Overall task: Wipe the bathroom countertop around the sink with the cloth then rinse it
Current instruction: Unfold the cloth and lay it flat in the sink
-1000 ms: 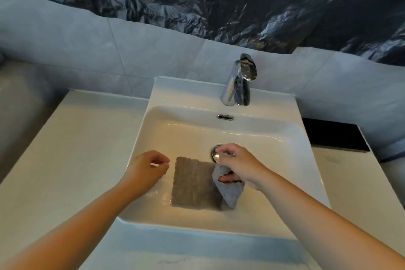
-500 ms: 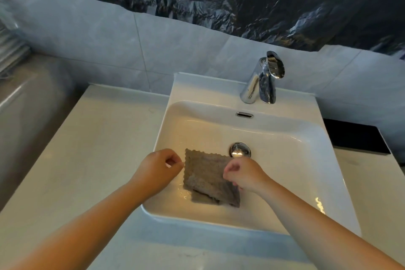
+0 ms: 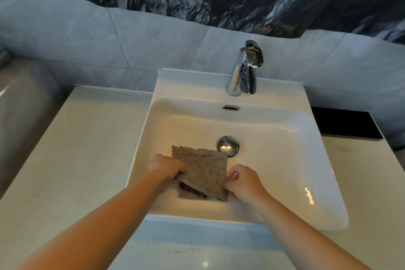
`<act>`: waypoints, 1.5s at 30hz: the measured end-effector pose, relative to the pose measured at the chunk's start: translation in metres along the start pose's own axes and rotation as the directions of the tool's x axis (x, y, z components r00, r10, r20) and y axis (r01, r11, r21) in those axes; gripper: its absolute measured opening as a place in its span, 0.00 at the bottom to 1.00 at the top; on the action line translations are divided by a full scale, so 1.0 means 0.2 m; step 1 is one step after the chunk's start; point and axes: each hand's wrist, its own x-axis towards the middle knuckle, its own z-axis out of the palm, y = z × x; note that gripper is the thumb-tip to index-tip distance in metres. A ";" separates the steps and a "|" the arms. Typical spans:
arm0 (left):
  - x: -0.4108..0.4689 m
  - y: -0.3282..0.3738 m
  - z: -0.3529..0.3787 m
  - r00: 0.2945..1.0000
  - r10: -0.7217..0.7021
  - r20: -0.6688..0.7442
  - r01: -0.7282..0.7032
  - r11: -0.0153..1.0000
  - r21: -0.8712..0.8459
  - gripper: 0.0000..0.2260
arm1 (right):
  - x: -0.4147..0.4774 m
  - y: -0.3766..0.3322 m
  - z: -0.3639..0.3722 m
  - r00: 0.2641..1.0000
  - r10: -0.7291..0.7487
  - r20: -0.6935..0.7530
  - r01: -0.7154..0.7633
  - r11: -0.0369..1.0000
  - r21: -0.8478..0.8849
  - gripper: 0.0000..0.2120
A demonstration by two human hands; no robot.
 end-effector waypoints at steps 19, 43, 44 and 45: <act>-0.31 0.19 0.22 0.884 0.457 0.095 -0.461 0.887 0.023 0.14 | 0.05 0.09 -0.20 0.998 0.029 0.058 -0.045 0.956 0.291 0.05; -0.06 -0.12 0.13 0.926 0.367 0.095 -0.339 0.692 0.637 0.15 | 0.09 0.08 -0.11 0.997 -0.020 0.080 0.020 1.000 -0.005 0.17; -0.06 -0.12 0.14 0.917 0.385 0.103 -0.346 0.642 0.684 0.16 | 0.09 0.10 -0.15 0.999 -0.049 0.023 0.050 0.998 -0.040 0.15; -0.06 -0.13 0.14 0.895 0.437 0.090 -0.368 0.609 0.703 0.15 | 0.09 0.11 -0.18 0.998 -0.066 -0.025 0.064 0.995 -0.072 0.14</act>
